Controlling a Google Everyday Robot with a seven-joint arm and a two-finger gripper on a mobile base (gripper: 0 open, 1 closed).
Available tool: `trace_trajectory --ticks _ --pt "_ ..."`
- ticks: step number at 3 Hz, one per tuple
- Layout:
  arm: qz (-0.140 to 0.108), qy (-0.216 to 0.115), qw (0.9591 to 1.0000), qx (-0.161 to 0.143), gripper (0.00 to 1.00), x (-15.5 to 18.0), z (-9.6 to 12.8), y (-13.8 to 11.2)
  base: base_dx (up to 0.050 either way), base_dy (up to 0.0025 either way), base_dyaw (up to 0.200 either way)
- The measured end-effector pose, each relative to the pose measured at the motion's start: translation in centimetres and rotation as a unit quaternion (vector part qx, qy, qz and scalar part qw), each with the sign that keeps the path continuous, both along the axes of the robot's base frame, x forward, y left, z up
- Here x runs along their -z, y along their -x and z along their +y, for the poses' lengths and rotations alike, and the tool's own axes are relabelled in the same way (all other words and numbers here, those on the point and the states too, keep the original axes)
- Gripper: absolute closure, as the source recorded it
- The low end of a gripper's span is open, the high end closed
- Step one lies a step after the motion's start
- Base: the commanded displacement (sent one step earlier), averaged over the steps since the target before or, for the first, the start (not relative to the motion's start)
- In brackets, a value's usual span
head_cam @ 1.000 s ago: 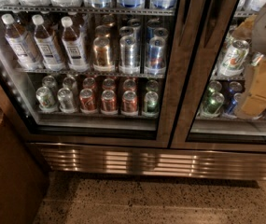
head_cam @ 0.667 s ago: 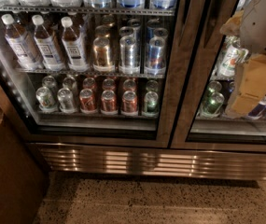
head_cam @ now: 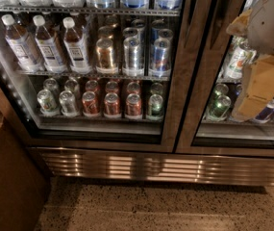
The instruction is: Open left fridge door
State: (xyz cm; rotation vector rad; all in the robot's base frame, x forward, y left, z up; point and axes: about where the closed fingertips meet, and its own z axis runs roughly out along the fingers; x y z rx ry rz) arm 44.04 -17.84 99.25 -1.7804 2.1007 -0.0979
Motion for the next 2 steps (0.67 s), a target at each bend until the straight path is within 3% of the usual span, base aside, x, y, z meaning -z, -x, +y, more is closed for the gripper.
trace_trajectory --ticks 1,2 --pt "0.0 -0.047 0.9988 -0.015 0.0 0.3 -0.4 -0.1 0.0 0.0 0.0" --pt "-0.006 -0.129 0.991 -0.036 0.0 1.3 -3.0 -0.6 0.0 0.0 0.0"
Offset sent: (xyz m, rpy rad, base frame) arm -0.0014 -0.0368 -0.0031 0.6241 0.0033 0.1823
